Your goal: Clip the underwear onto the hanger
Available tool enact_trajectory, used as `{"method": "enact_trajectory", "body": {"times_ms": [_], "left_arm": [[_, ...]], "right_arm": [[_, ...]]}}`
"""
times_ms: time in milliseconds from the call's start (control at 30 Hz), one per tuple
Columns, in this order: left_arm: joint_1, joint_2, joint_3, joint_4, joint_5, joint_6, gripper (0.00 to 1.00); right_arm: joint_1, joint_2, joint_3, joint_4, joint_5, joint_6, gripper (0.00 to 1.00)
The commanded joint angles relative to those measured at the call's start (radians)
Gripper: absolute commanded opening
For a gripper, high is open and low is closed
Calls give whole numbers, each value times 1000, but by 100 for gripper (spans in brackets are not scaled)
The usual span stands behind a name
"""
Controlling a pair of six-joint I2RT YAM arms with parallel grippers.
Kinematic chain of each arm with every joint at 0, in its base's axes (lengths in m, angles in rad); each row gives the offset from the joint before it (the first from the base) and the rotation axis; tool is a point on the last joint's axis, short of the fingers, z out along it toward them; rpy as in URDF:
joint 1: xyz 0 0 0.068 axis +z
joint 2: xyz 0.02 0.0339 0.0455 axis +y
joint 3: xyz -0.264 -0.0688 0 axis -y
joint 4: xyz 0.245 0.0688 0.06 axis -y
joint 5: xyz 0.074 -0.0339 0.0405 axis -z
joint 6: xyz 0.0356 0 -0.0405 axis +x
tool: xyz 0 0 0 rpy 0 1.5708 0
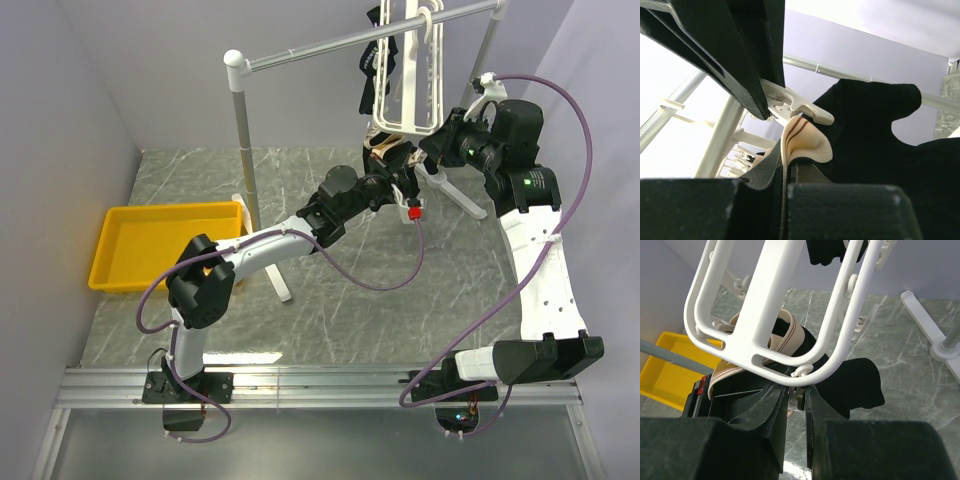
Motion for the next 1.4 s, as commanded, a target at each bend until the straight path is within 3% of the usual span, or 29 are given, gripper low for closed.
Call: {"method": "enact_trajectory", "body": {"times_ms": [0, 100, 267, 533, 1067, 1367], "left_arm": [[-13, 2, 53, 40, 19, -27, 0], [-11, 5, 59, 40, 14, -31, 0], [-11, 5, 71, 27, 10, -45, 1], [-11, 8, 77, 22, 10, -36, 0], [-13, 46, 140, 8, 1, -34, 0], [-11, 37, 104, 26, 2, -24, 1]], "right_arm": [[-3, 19, 41, -20, -22, -1, 0], [-2, 20, 47, -21, -20, -1, 1], [-3, 22, 47, -20, -17, 3, 15], [-3, 37, 72, -37, -29, 13, 28], [-3, 33, 84, -49, -29, 17, 46], [-3, 20, 81, -52, -22, 14, 54]]}}
